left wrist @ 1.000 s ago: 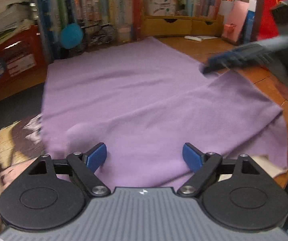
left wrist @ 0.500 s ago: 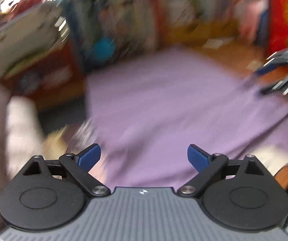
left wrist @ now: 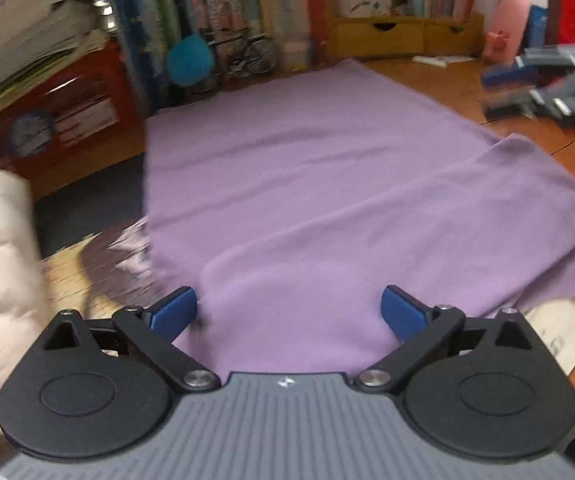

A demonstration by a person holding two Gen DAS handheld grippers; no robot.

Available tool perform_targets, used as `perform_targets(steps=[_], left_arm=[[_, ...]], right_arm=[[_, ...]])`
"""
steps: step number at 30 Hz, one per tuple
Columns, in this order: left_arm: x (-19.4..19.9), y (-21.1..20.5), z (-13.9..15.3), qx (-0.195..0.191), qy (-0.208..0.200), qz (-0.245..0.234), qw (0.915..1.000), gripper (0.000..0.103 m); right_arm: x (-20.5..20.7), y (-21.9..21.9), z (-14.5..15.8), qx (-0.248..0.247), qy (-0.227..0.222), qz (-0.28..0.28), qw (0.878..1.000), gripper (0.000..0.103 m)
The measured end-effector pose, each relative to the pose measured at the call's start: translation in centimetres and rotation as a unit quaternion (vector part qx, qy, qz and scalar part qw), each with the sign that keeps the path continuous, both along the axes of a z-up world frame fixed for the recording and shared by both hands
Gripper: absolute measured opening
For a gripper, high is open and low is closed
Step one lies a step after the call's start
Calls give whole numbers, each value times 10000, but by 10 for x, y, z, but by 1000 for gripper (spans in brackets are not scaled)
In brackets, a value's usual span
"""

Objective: Fold clothes

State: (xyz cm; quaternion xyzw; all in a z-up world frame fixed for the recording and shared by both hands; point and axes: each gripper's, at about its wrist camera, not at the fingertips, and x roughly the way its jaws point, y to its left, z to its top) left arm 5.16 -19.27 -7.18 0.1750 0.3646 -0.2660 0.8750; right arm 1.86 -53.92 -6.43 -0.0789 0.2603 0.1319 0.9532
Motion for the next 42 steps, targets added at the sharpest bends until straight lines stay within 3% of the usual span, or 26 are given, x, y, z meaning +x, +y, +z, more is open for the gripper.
perform_targets(steps=[2, 3, 4, 5, 9, 11, 17, 19, 21, 24, 28, 32, 36, 37, 39, 42], left_arm=[[-2, 3, 8, 149, -140, 227, 9995, 99], [-2, 5, 13, 221, -218, 341, 9989, 98], [-5, 3, 20, 82, -298, 285, 9991, 98], [-7, 0, 28, -126, -379, 173, 9991, 99], [-14, -30, 44, -963, -488, -472, 9930, 100], [-14, -48, 35, -1109, -316, -634, 9913, 100], [-3, -58, -4, -1064, 381, -558, 9920, 100], [-4, -51, -10, -1020, 330, -556, 9927, 100], [-10, -49, -10, -859, 210, -628, 9941, 100], [-15, -46, -9, -794, 132, -697, 9943, 100], [-17, -43, -5, -795, 123, -711, 9942, 100], [-15, -49, -4, -802, 103, -704, 9942, 101], [-16, -50, -5, -822, 86, -700, 9941, 102], [-15, -51, -5, -822, 85, -695, 9942, 102], [-14, -51, -5, -821, 83, -688, 9942, 102], [-14, -50, -5, -829, 83, -690, 9941, 102]], right_arm=[[27, 2, -1, 6, 32, -59, 10000, 64], [42, 2, -3, 12, 103, -70, 9999, 56], [58, 1, -8, -10, 235, -64, 9997, 42], [73, 2, -14, -36, 395, -58, 9992, 38], [114, 2, -40, 91, 848, -171, 9962, 34], [123, -3, -47, 289, 922, -351, 9947, 34], [128, -3, -55, 200, 879, -356, 9953, 34], [125, -2, -56, 203, 831, -331, 9958, 29], [123, -2, -55, 196, 808, -366, 9959, 10], [121, -1, -54, 194, 817, -496, 9952, 4], [118, -9, -44, 99, 533, -1059, 9929, 2], [119, -16, -40, -1162, 53, -1923, 9744, 2], [109, -16, -35, -133, 266, -1117, 9933, 10], [108, -10, -37, -37, 310, -868, 9957, 17], [110, 7, -44, -300, 335, -609, 9971, 29], [118, 13, -54, -377, 597, -678, 9952, 30]])
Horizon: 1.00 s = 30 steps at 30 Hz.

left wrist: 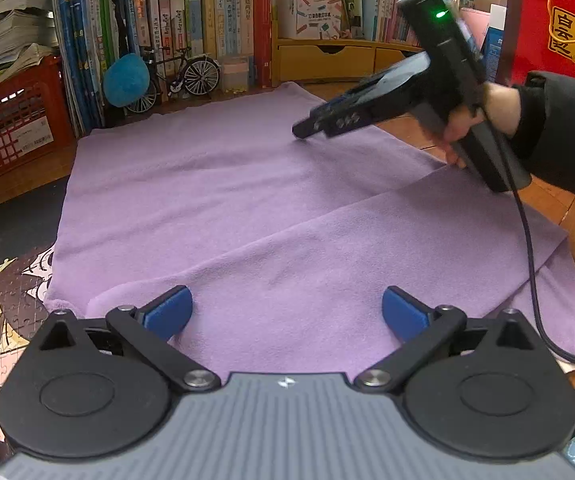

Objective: Fold clothes

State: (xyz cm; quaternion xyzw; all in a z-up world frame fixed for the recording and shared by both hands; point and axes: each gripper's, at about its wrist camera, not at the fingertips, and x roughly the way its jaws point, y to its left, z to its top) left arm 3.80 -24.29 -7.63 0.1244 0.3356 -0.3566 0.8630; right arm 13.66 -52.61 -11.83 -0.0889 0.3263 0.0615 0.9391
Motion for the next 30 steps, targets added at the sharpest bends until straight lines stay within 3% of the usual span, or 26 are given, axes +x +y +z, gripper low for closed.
perform_targets(steps=[3, 6, 9, 12, 15, 18, 21, 24, 28, 29, 30], left_arm=[[0, 2, 0, -21, -9, -8, 10000, 102], [0, 1, 0, -25, -7, 1, 10000, 103], [0, 2, 0, -33, -7, 6, 10000, 103], [1, 2, 0, -42, -7, 0, 10000, 103], [1, 3, 0, -48, -11, 1, 10000, 103], [3, 4, 0, -60, -13, -2, 10000, 103], [3, 4, 0, -66, -14, 2, 10000, 103], [5, 5, 1, -71, -14, -3, 10000, 103], [4, 5, -2, -95, -29, -12, 9999, 103], [4, 5, -2, -100, -31, -13, 9999, 103], [4, 5, -2, -104, -33, -15, 9999, 103]], right_arm=[[1, -10, -4, 420, 108, -162, 9989, 29], [-1, -12, -5, 502, 163, -55, 9986, 8], [-2, -12, -4, 441, 185, -31, 9989, 4], [2, -26, 2, 413, 44, -560, 9976, 2], [-1, -33, 11, -352, -501, -1125, 9918, 2], [-6, -37, 15, 189, -367, -724, 9965, 2], [-6, -26, 8, 62, -293, -507, 9983, 2], [-6, -30, 4, -360, -384, -826, 9952, 2], [-15, -86, 7, -409, -520, -1858, 9804, 5], [-19, -103, 10, -187, -587, -2009, 9777, 8], [-26, -122, 14, 287, -667, -2064, 9758, 18]])
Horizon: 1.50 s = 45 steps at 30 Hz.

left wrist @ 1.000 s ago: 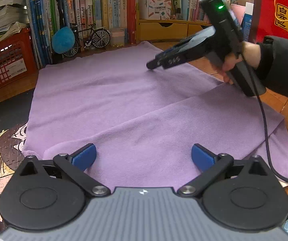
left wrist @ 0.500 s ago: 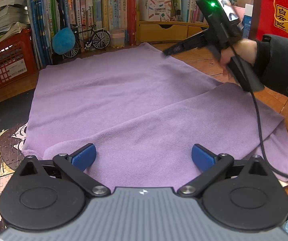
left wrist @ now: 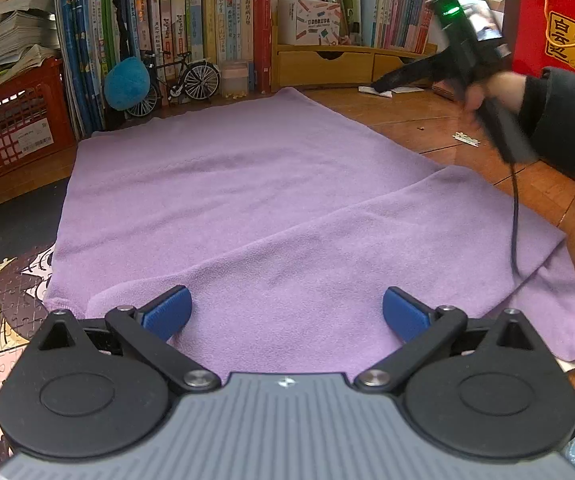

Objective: Fold clothes

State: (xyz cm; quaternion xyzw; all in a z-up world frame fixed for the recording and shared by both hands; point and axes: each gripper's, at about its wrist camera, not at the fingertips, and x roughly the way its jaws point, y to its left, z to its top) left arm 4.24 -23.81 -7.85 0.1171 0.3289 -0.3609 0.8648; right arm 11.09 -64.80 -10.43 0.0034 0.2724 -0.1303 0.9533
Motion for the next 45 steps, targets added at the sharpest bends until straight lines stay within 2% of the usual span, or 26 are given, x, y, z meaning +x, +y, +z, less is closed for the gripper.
perform_targets(steps=[1, 2, 3, 4, 5, 7, 11, 12, 13, 15, 17, 18, 19, 22, 25, 28, 31, 34, 36, 40, 45], left_arm=[[0, 0, 0, -4, -2, -1, 10000, 103], [0, 0, -1, -4, -2, -2, 10000, 103], [0, -1, -1, -4, -3, -3, 10000, 103], [0, -1, -2, -2, -5, 0, 10000, 103], [0, -1, -2, -1, -6, -1, 10000, 103], [8, 8, -3, -18, 0, -107, 9999, 103], [11, 10, -3, -7, 31, -88, 10000, 103], [12, 9, -1, 12, 86, -58, 9999, 103], [13, 7, 1, 33, 151, -18, 9999, 103], [20, 6, 11, 20, 134, 113, 9998, 102], [31, 8, 29, -138, -94, 111, 9998, 102], [38, 8, 39, -188, -259, 118, 9994, 102], [46, 6, 47, -173, -455, 152, 9987, 102], [79, -3, 59, -67, -858, 374, 9956, 102], [124, -12, 52, 0, -722, 793, 9942, 102], [177, -3, 44, 15, -470, 1245, 9911, 102], [226, 14, 34, -345, -136, 1518, 9877, 102], [271, 29, 21, -1007, 230, 1479, 9836, 102], [291, 31, 12, -1205, 266, 1411, 9823, 102], [321, 18, -8, -816, 218, 1407, 9864, 102], [354, -3, -34, -338, 528, 1360, 9887, 100]], right_arm=[[-7, -18, 5, 534, -207, -33, 9984, 61], [-13, -33, 10, 985, -392, -133, 9943, 93], [-18, -44, 15, 1279, -523, -251, 9901, 100], [-19, -48, 19, 1257, -513, -350, 9901, 102], [-18, -49, 22, 1207, -429, -350, 9911, 97], [-16, -48, 27, 1250, -296, -142, 9916, 46], [-7, -30, 28, 674, -165, 26, 9976, 50], [-4, -28, 29, 654, -172, 108, 9977, 56], [-3, -27, 31, 695, -205, 127, 9973, 67], [0, -25, 34, 684, -305, 229, 9969, 74], [12, -21, 36, 699, -430, 459, 9956, 82], [20, -20, 35, 744, -444, 587, 9945, 92], [29, -18, 35, 788, -457, 714, 9933, 95], [58, -8, 30, 787, -401, 928, 9918, 95], [100, -5, 15, 712, -171, 957, 9927, 93], [128, -5, 0, 805, 99, 922, 9924, 92], [139, -11, -9, 1036, 160, 1004, 9894, 92], [140, -15, -12, 1032, 79, 1228, 9870, 92], [142, -19, -14, 1048, 59, 1321, 9857, 92], [144, -22, -19, 1069, 63, 1536, 9823, 93], [151, -19, -28, 1061, 207, 1731, 9790, 93]])
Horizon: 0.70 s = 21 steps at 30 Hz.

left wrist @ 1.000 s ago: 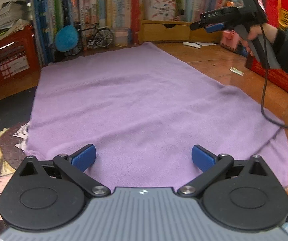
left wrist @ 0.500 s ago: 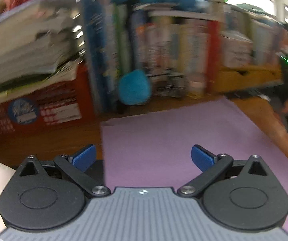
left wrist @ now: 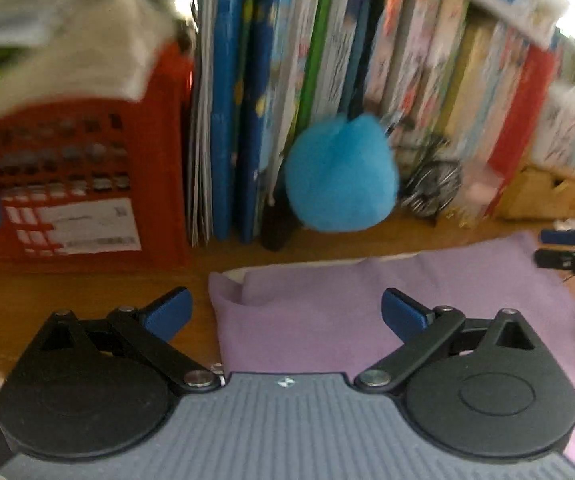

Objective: Fold clothes

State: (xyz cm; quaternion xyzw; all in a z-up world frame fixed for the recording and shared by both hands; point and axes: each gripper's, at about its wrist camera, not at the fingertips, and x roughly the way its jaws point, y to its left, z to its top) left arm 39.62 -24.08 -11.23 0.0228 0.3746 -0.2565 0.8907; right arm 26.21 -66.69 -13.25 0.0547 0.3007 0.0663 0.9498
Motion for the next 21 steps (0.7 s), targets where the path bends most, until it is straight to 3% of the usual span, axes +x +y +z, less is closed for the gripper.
perform_targets(steps=[7, 12, 15, 16, 17, 18, 19, 21], left_arm=[[18, 4, -13, -372, 100, 74, 9992, 97], [18, 2, -16, -370, -17, -43, 9993, 65], [17, 0, -18, -357, -17, -111, 9993, 35], [16, -1, -19, -355, -14, -134, 9993, 15], [15, -2, -20, -351, -12, -158, 9993, 14], [13, -3, -21, -321, -46, -160, 9993, 13], [10, -5, -20, -270, -103, -170, 9994, 9], [3, -10, -18, -140, -215, -226, 9994, 6]], right_arm=[[8, 0, -6, 110, 169, 178, 9996, 94], [15, 4, -8, 88, 247, 256, 9993, 97], [18, 15, -10, -236, 319, 271, 9988, 99], [18, 19, -10, -369, 334, 264, 9984, 95], [18, 23, -10, -475, 307, 218, 9982, 88], [17, 24, -9, -512, 236, 116, 9983, 53], [17, 24, -8, -510, 203, -30, 9985, 11], [20, 17, -4, -169, 348, -288, 9988, 10]])
